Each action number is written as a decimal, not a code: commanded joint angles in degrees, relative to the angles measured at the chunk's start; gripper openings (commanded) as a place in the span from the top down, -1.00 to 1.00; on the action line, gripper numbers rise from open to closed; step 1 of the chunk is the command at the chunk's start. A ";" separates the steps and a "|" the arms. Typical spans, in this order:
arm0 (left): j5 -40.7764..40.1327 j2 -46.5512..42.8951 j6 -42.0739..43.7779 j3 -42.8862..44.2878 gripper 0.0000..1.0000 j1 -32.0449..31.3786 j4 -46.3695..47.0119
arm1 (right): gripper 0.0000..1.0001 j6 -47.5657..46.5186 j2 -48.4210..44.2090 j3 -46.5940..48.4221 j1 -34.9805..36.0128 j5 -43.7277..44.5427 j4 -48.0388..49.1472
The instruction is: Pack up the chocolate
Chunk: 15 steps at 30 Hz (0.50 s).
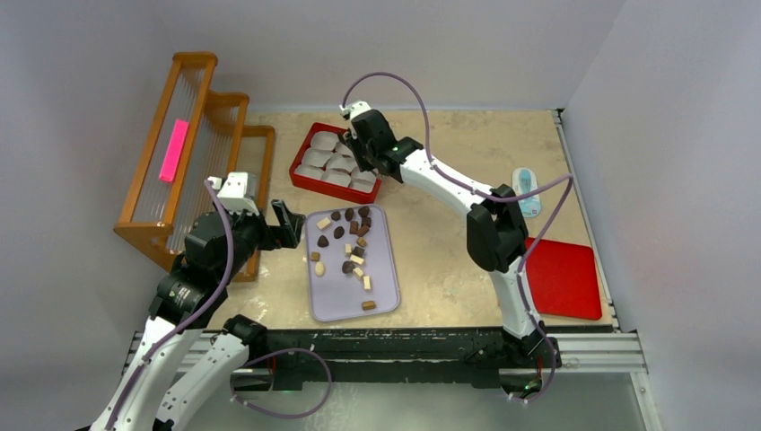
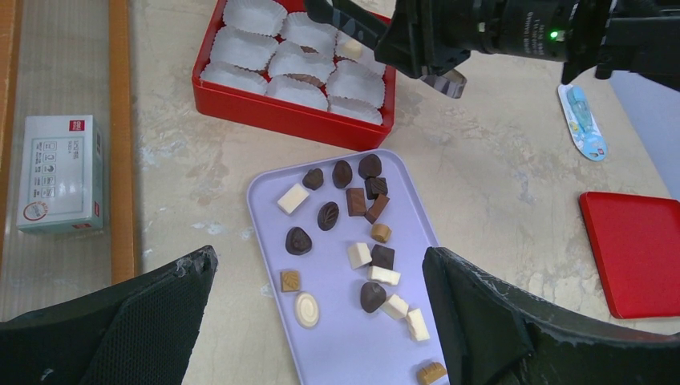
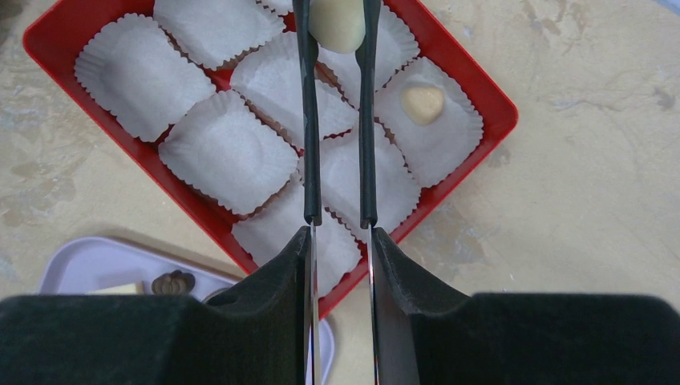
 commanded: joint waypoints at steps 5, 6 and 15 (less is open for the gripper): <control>-0.54 -0.48 -1.01 0.98 -1.00 -0.14 0.85 | 0.38 0.71 2.63 4.64 -0.53 3.11 3.36; -0.53 -0.36 -1.02 0.93 -1.00 -0.14 0.85 | 0.37 0.71 3.10 4.92 -0.61 3.05 3.24; -0.53 -0.49 -1.01 0.98 -1.00 -0.14 0.86 | 0.25 -0.31 5.78 6.87 -0.84 3.72 3.07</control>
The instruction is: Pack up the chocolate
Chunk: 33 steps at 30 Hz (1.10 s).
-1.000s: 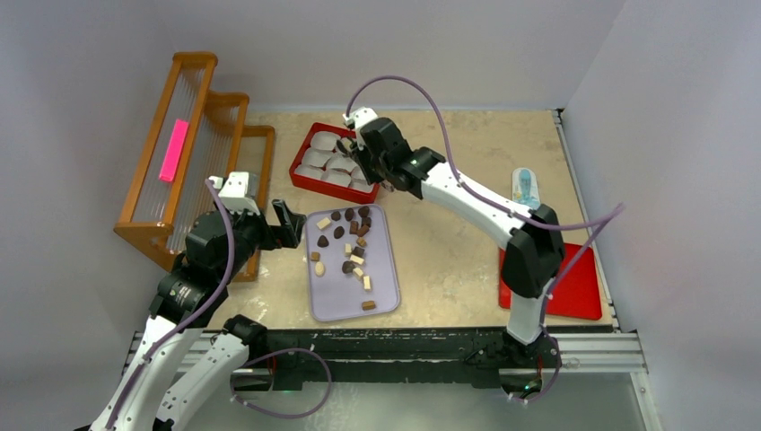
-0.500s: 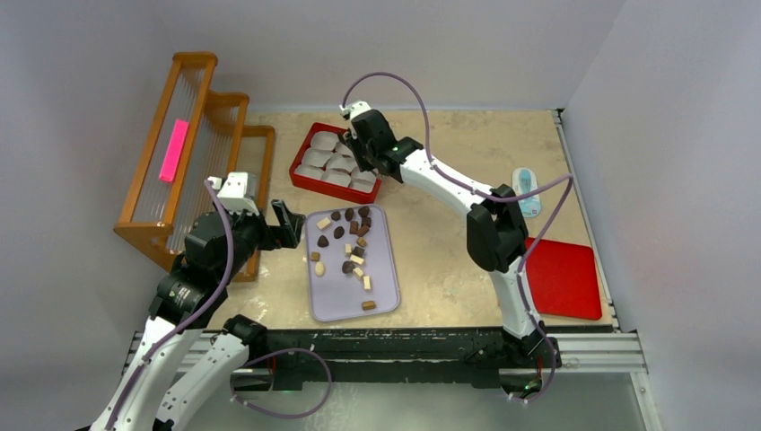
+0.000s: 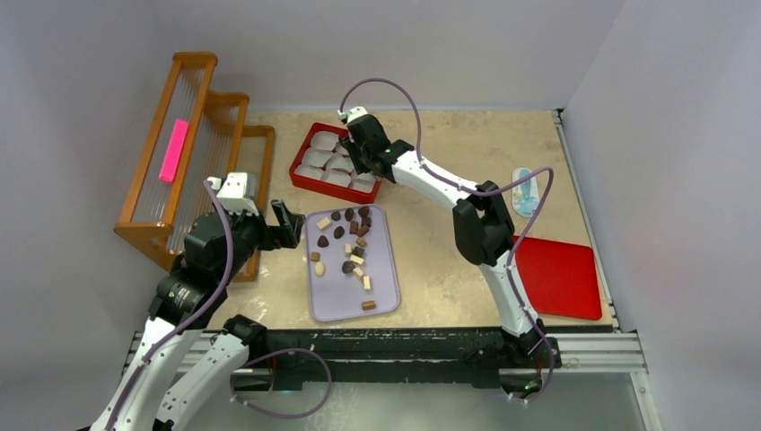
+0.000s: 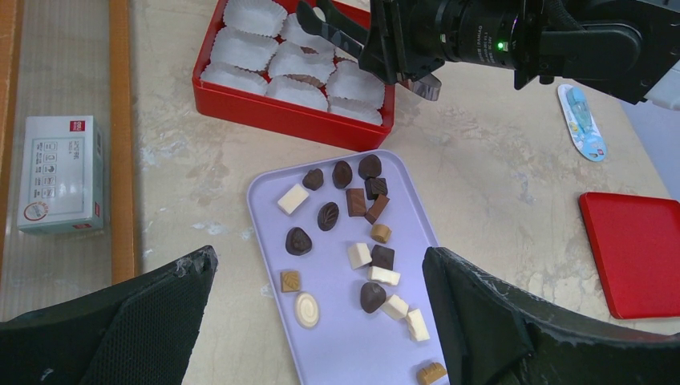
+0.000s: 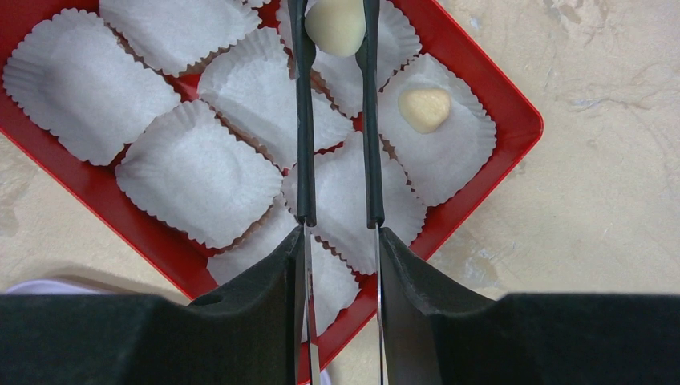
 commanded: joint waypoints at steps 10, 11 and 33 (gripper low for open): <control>-0.33 -0.17 -1.01 0.97 -1.00 -0.12 0.88 | 0.15 -1.40 -0.28 4.46 -0.20 2.48 1.65; -0.33 -0.17 -1.01 0.98 -1.00 -0.09 0.90 | 0.15 -1.54 -0.53 4.46 -0.15 2.37 1.46; -0.33 -0.14 -0.92 0.94 -1.00 -0.12 0.95 | 0.21 -0.77 -26.89 -19.74 -0.06 -4.75 -0.62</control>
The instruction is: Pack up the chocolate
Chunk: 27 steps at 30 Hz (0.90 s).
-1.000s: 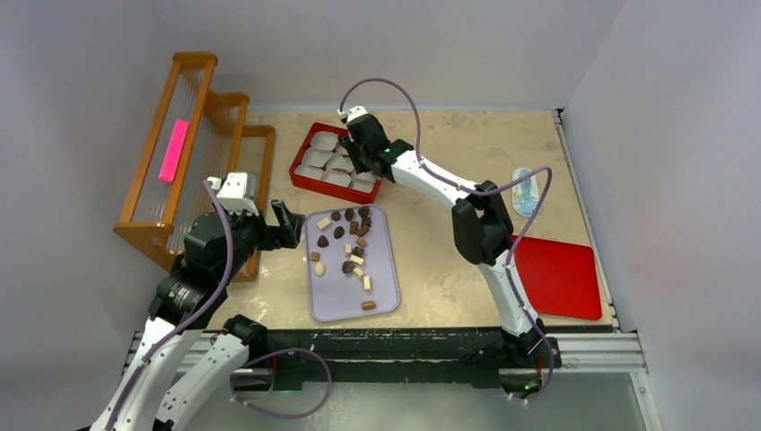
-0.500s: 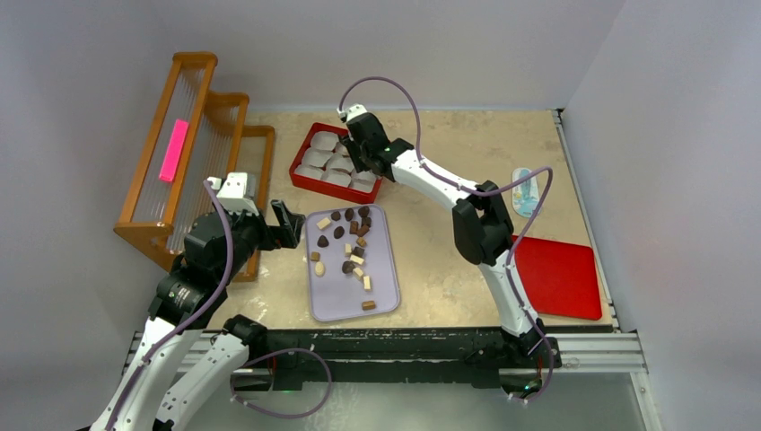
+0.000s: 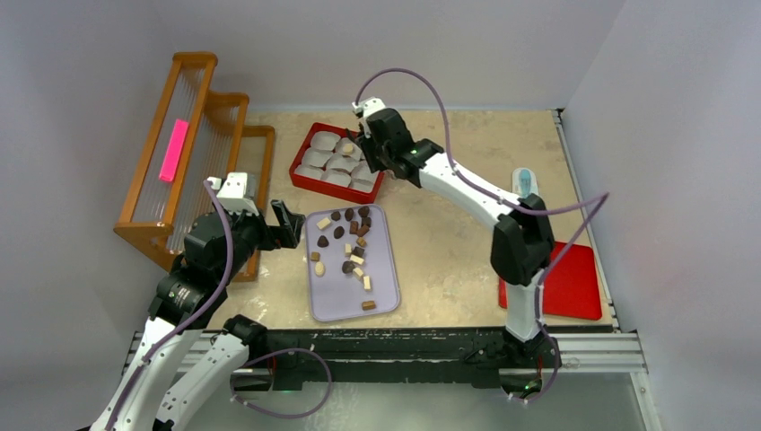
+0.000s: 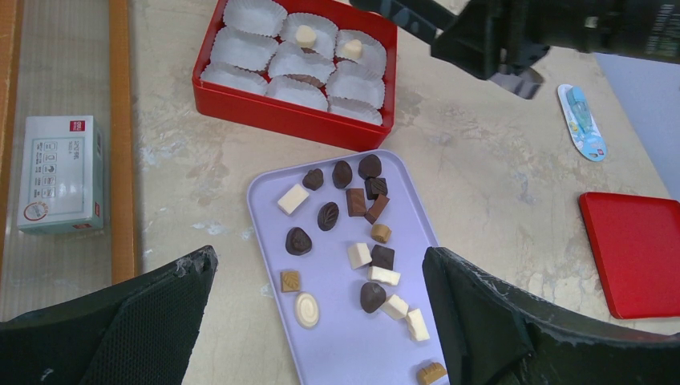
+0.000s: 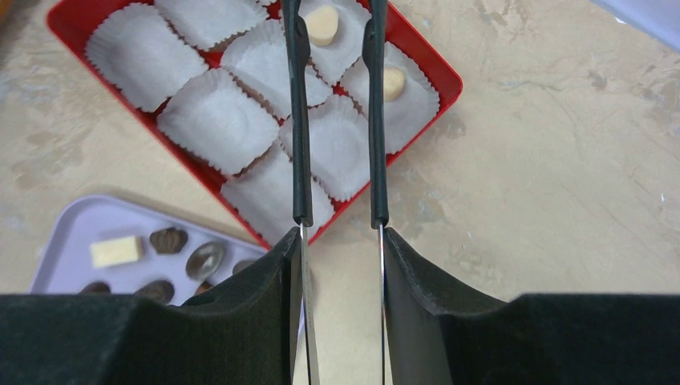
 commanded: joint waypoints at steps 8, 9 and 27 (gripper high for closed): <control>-0.42 -0.04 -0.90 0.96 -1.00 -0.11 0.91 | 0.21 1.50 -18.33 -16.45 2.58 -7.43 -3.49; -0.49 -0.01 -0.90 0.96 -1.00 -0.12 0.93 | 0.21 1.67 -19.57 -17.84 3.19 -8.02 -3.73; -0.95 0.29 -0.94 0.85 -1.00 -0.12 0.88 | 0.17 2.15 -29.49 -30.59 14.51 -15.55 -18.09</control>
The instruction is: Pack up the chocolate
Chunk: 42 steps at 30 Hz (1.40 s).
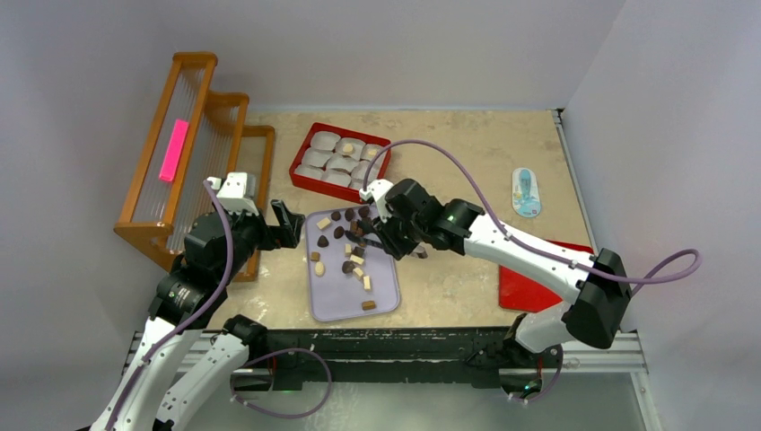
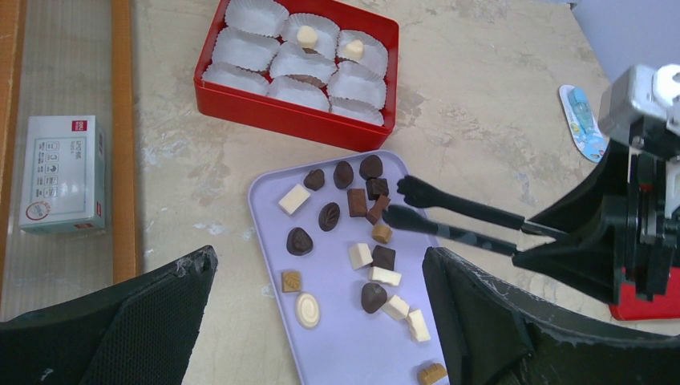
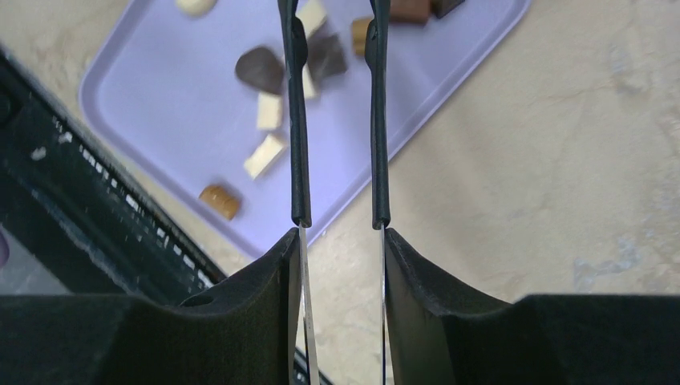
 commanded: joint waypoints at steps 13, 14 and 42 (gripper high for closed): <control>-0.97 0.12 -1.01 0.85 -1.00 -0.14 0.79 | 0.13 0.05 -1.61 -2.98 4.33 -6.86 -8.63; -0.99 0.09 -1.01 0.83 -1.00 -0.14 0.77 | 0.13 0.11 -1.40 -2.92 4.33 -6.74 -8.68; -0.73 -0.17 -1.01 0.89 -1.00 -0.14 0.79 | 0.26 -0.12 5.13 -0.13 4.53 -8.56 -6.06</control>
